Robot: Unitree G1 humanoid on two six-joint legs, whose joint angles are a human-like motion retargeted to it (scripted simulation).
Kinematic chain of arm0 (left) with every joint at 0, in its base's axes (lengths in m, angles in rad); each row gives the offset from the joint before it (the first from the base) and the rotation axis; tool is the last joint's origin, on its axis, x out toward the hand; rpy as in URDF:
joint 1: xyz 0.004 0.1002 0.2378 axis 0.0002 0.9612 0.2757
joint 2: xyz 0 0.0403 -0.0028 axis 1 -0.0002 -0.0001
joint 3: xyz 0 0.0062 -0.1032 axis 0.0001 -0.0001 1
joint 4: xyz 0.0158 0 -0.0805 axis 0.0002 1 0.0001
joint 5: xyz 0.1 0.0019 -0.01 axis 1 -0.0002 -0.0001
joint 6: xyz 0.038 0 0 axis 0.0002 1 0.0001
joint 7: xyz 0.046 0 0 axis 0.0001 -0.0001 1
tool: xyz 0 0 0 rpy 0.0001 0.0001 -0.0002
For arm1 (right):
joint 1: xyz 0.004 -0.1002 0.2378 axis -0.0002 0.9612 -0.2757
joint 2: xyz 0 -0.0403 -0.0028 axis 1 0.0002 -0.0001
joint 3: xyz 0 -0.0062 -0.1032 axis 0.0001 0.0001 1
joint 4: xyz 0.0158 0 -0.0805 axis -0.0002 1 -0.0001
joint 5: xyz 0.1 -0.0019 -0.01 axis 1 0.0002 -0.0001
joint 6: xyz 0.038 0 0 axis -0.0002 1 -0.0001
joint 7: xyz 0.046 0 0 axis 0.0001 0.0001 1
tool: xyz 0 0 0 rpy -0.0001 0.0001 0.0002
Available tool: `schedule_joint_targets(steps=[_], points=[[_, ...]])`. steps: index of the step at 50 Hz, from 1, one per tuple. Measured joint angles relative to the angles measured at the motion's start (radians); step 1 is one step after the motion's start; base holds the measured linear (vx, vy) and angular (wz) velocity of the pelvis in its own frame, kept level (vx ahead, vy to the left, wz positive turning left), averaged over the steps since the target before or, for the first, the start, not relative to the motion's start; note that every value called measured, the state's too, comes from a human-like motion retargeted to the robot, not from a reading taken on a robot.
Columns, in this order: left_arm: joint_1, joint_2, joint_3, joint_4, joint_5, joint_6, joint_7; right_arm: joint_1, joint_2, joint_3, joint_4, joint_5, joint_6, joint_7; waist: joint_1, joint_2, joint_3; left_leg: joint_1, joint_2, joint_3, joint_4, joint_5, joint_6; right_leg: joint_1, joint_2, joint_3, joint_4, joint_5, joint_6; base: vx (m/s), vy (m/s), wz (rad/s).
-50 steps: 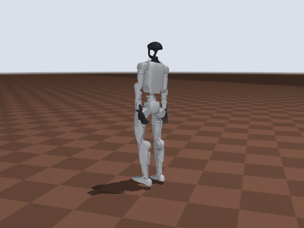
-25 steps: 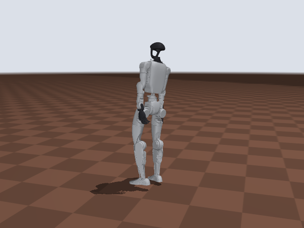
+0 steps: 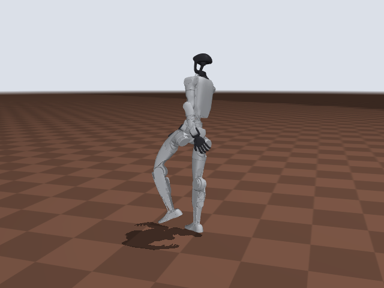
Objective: In place motions
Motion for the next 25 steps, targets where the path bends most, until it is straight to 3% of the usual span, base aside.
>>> schedule_joint_targets(steps=[10,12,15,20,25], points=[[-0.021,0.006,-0.008,-0.078,-0.028,-0.016,0.024,0.135,0.02,0.054,0.015,-0.027,0.016,-0.009,-0.091,0.06,-0.097,0.346,-0.093,-0.112,-0.603,-0.012,-0.019,0.022,0.055,-0.064,-0.016,-0.023,0.02,0.09,0.1,0.28],[-0.03,0.009,-0.016,-0.091,-0.023,-0.02,0.027,0.165,0.019,0.061,0.015,-0.026,0.009,-0.012,-0.111,0.078,-0.106,0.422,-0.1,-0.129,-0.734,-0.143,-0.011,0.03,0.074,-0.074,-0.013,-0.033,0.024,0.03,0.19,0.16],[-0.043,0.011,-0.027,-0.107,-0.009,-0.025,0.033,0.21,0.014,0.068,0.015,-0.032,0.003,-0.022,-0.145,0.086,-0.127,0.496,-0.123,-0.086,-0.874,-0.32,0.079,0.037,0.074,-0.085,-0.015,-0.041,0.038,0.02,0.22,0.2],[-0.084,0.02,-0.034,-0.122,0.012,-0.026,0.039,0.269,-0.002,0.082,0.004,-0.05,-0.002,-0.04,-0.208,0.073,-0.158,0.494,-0.137,-0.068,-0.961,-0.342,0.097,0.018,0.041,-0.118,-0.019,-0.04,0.066,-0.11,0.19,0.37],[-0.142,0.042,-0.077,-0.113,0.002,-0.033,0.054,0.353,-0.046,0.083,-0.061,-0.064,-0.041,-0.031,-0.185,0.041,-0.131,0.491,-0.162,-0.079,-0.94,-0.379,0.089,0.022,0.024,-0.118,-0.017,-0.032,0.079,-0.14,0.22,-0.04]])
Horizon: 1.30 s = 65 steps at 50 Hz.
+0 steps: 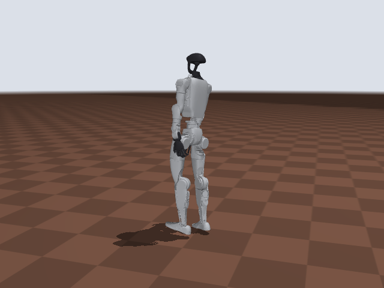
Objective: In place motions
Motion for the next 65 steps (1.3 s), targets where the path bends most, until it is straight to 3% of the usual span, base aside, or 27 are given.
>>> schedule_joint_targets(steps=[11,14,18,25,31,40,50,52,56,60,65], points=[[-0.08,0.004,-0.029,0.135,-0.09,0.015,0.018,0.177,-0.078,-0.069,0.033,-0.086,-0.001,-0.076,0.006,-0.01,0.043,0.084,-0.027,0.007,-0.033,-0.126,-0.01,-0.043,-0.019,0.101,0.164,0.014,0.014,-0.11,0.2,-0.47],[-0.107,0.001,-0.101,0.135,-0.102,0.036,0.025,0.232,-0.098,-0.111,0.028,-0.089,0.008,-0.085,-0.015,0.012,0.072,0.103,-0.004,0.013,-0.035,-0.154,-0.024,-0.101,-0.013,0.122,0.308,0.113,0.009,-0.14,0.13,-0.33],[-0.203,-0.016,-0.172,0.135,-0.117,0.033,0.058,0.288,-0.124,-0.165,0.044,-0.092,0.01,-0.115,-0.061,0.056,0.117,0.11,0.041,0.024,-0.032,-0.184,-0.033,-0.229,-0.015,0.138,0.553,0.342,-0.018,-0.25,0.19,-0.12],[-0.419,-0.049,-0.152,0.061,-0.128,-0.017,0.088,0.351,-0.168,-0.22,0.154,-0.081,0.059,-0.155,-0.19,0.102,0.158,0.084,0.085,0.048,-0.031,-0.205,-0.002,-0.519,-0.114,0.046,1.02,0.241,-0.077,-0.19,0.11,0.3],[-0.516,-0.065,-0.188,-0.049,-0.12,-0.058,0.107,0.398,-0.176,-0.253,0.197,-0.074,0.084,-0.178,-0.255,0.125,0.154,0.042,0.137,0.097,-0.023,-0.184,0.014,-0.692,-0.094,0.08,1.153,0.225,-0.048,-0.08,0.03,0.28],[-0.486,-0.06,-0.22,-0.061,-0.093,-0.082,0.109,0.369,-0.158,-0.243,0.146,-0.077,0.067,-0.137,-0.233,0.103,0.122,0.06,0.118,0.14,-0.033,-0.206,0.001,-0.578,-0.066,0.092,0.963,0.272,-0.024,0.03,-0.02,-0.26],[-0.308,-0.06,-0.238,0.045,-0.037,-0.054,0.093,0.283,-0.13,-0.177,0.034,-0.109,0.028,-0.101,-0.121,0.028,0.063,0.096,0.028,0.185,-0.063,-0.229,-0.038,-0.256,-0.004,0.204,0.413,0.381,0.069,0.1,-0.03,-0.41],[-0.273,-0.061,-0.219,0.06,-0.038,-0.05,0.085,0.266,-0.128,-0.164,0.018,-0.12,0.021,-0.102,-0.1,0.012,0.056,0.101,0.007,0.19,-0.066,-0.229,-0.044,-0.208,-0.017,0.198,0.32,0.356,0.09,0.16,-0.08,-0.36],[-0.216,-0.06,-0.186,0.081,-0.04,-0.042,0.078,0.246,-0.127,-0.147,-0.003,-0.134,0.006,-0.101,-0.074,-0.008,0.058,0.11,-0.013,0.191,-0.064,-0.22,-0.054,-0.128,-0.016,0.211,0.182,0.206,0.109,0.15,-0.1,-0.17],[-0.161,-0.053,-0.159,0.076,-0.026,-0.032,0.072,0.239,-0.128,-0.14,0.005,-0.133,0.006,-0.101,-0.059,-0.014,0.064,0.123,-0.012,0.184,-0.059,-0.202,-0.06,-0.078,-0.008,0.177,0.089,0.118,0.065,0.2,-0.15,0.0],[-0.069,-0.034,-0.098,0.046,-0.003,-0.025,0.043,0.218,-0.132,-0.111,0.091,-0.091,0.028,-0.131,-0.053,-0.006,0.051,0.122,0.007,0.175,-0.042,-0.167,-0.068,-0.047,0.017,0.156,0.022,0.104,0.045,0.22,-0.16,0.06]])
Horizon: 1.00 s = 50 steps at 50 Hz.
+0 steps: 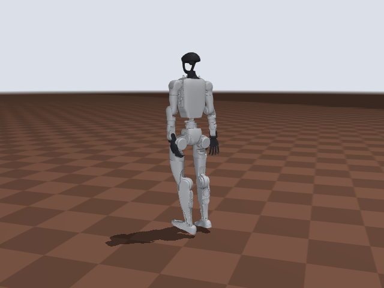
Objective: In place motions
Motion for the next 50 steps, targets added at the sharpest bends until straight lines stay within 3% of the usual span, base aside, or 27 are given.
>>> schedule_joint_targets(steps=[6,10,15,18,23,28,32,39,45,50], points=[[0.11,0.015,0.099,0.01,-0.018,0.009,-0.023,-0.079,0.025,0.086,0.132,0.049,0.023,-0.058,0.002,0.035,0.004,-0.005,0.062,-0.007,0.064,0.086,-0.029,0.014,0.035,-0.011,0.001,-0.027,-0.028,0.26,-0.22,0.01],[0.189,0.023,0.122,0.033,-0.016,0.023,-0.047,-0.137,0.05,0.125,0.135,0.053,0.026,-0.037,-0.002,0.048,0.016,-0.037,0.106,-0.021,0.17,0.21,-0.059,0.038,0.054,-0.018,0.0,-0.05,-0.046,0.22,-0.19,0.25],[0.274,0.018,0.143,0.052,0.054,0.034,-0.071,-0.248,0.089,0.145,0.088,0.094,0.021,0.023,0.024,0.01,0.036,-0.189,0.185,0.007,0.501,0.589,-0.098,0.048,0.022,-0.004,0.005,-0.07,-0.058,0.13,-0.26,0.18],[0.309,0.025,0.147,0.067,0.103,0.028,-0.089,-0.325,0.113,0.132,0.036,0.144,0.009,0.057,0.071,-0.017,0.051,-0.363,0.209,-0.057,0.759,0.752,-0.059,0.035,0.007,0.001,0.011,-0.073,-0.067,0.04,-0.22,0.02],[0.34,0.025,0.155,0.088,0.169,0.049,-0.131,-0.471,0.141,0.059,-0.041,0.196,0.01,0.099,0.204,-0.046,0.117,-0.582,0.317,-0.012,1.157,0.638,-0.035,0.049,-0.002,0.005,0.013,-0.066,-0.102,-0.02,-0.17,-0.36],[0.378,0.02,0.165,0.088,0.213,0.068,-0.18,-0.561,0.165,0.05,-0.139,0.247,-0.006,0.148,0.28,-0.065,0.135,-0.819,0.32,-0.071,1.415,0.556,-0.037,0.033,-0.018,0.022,0.037,-0.074,-0.127,0.0,-0.05,-0.14],[0.383,0.026,0.171,0.088,0.219,0.08,-0.179,-0.596,0.169,0.052,-0.167,0.222,-0.031,0.147,0.326,-0.071,0.148,-0.863,0.338,-0.063,1.476,0.531,-0.028,0.036,-0.032,0.02,0.053,-0.08,-0.135,0.05,-0.05,-0.08],[0.338,0.047,0.187,0.088,0.188,0.06,-0.16,-0.556,0.162,0.067,-0.104,0.155,-0.049,0.112,0.301,-0.064,0.093,-0.768,0.278,-0.079,1.278,0.548,-0.014,0.042,-0.035,-0.033,0.032,-0.092,-0.12,0.07,0.0,0.42],[0.307,0.055,0.187,0.053,0.149,0.058,-0.145,-0.465,0.154,0.07,0.021,0.074,-0.026,0.07,0.228,-0.042,0.009,-0.573,0.163,-0.111,0.93,0.566,-0.056,0.05,-0.03,-0.093,-0.005,-0.096,-0.099,0.12,0.06,0.53],[0.268,0.057,0.172,0.005,0.116,0.047,-0.128,-0.39,0.151,0.057,0.071,0.091,-0.002,0.052,0.166,-0.017,-0.031,-0.402,0.102,-0.155,0.629,0.564,-0.055,0.054,-0.01,-0.133,-0.017,-0.107,-0.087,0.05,0.09,0.4]])
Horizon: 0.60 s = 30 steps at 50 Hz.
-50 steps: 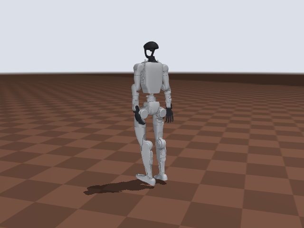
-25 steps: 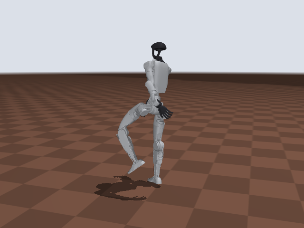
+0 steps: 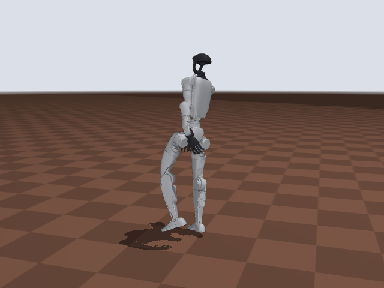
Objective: In place motions
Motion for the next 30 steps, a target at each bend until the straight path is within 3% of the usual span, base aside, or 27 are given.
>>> schedule_joint_targets(steps=[4,5,10,13,25,28,30], points=[[-0.03,0.005,-0.024,-0.033,0.0,-0.009,0.01,0.057,-0.006,0.002,-0.016,-0.005,0.003,-0.005,-0.036,0.032,-0.023,0.118,-0.019,-0.055,-0.225,-0.009,-0.002,0.0,0.033,-0.019,-0.005,-0.01,0.006,0.0,0.15,0.21],[-0.036,0.007,-0.029,-0.04,0.001,-0.011,0.015,0.073,-0.007,0.006,-0.027,-0.01,0.0,-0.005,-0.044,0.041,-0.029,0.145,-0.023,-0.079,-0.281,-0.048,-0.015,0.0,0.043,-0.023,-0.005,-0.013,0.007,-0.02,0.2,0.19],[-0.062,0.014,-0.049,-0.066,0.005,-0.015,0.046,0.156,-0.028,0.033,-0.082,-0.046,-0.02,-0.008,-0.081,0.052,-0.044,0.235,-0.048,-0.09,-0.454,-0.296,0.057,0.002,0.055,-0.028,-0.009,-0.021,0.024,-0.04,0.18,0.17],[-0.08,0.02,-0.054,-0.063,0.005,-0.016,0.05,0.214,-0.047,0.045,-0.106,-0.062,-0.031,-0.017,-0.1,0.04,-0.046,0.261,-0.061,-0.058,-0.513,-0.378,0.088,0.004,0.041,-0.037,-0.008,-0.024,0.037,-0.09,0.2,0.2],[-0.191,0.017,-0.133,0.084,-0.132,-0.003,0.097,0.476,-0.105,-0.099,-0.104,-0.071,-0.004,-0.07,-0.117,0.006,-0.014,0.327,-0.111,-0.06,-0.575,-0.521,0.092,0.003,-0.011,-0.025,0.09,-0.042,0.074,-0.11,0.22,-0.14],[-0.231,-0.001,-0.208,0.084,-0.166,0.009,0.102,0.545,-0.115,-0.123,-0.091,-0.093,-0.003,-0.092,-0.138,0.02,0.019,0.363,-0.103,-0.064,-0.585,-0.554,0.084,-0.018,-0.013,-0.011,0.195,0.016,0.058,-0.12,0.19,-0.26],[-0.286,-0.019,-0.253,0.084,-0.186,0.013,0.119,0.579,-0.125,-0.132,-0.07,-0.102,0.006,-0.112,-0.159,0.042,0.05,0.381,-0.082,-0.065,-0.585,-0.57,0.076,-0.072,-0.018,-0.008,0.329,0.147,0.052,-0.21,0.21,-0.14]])
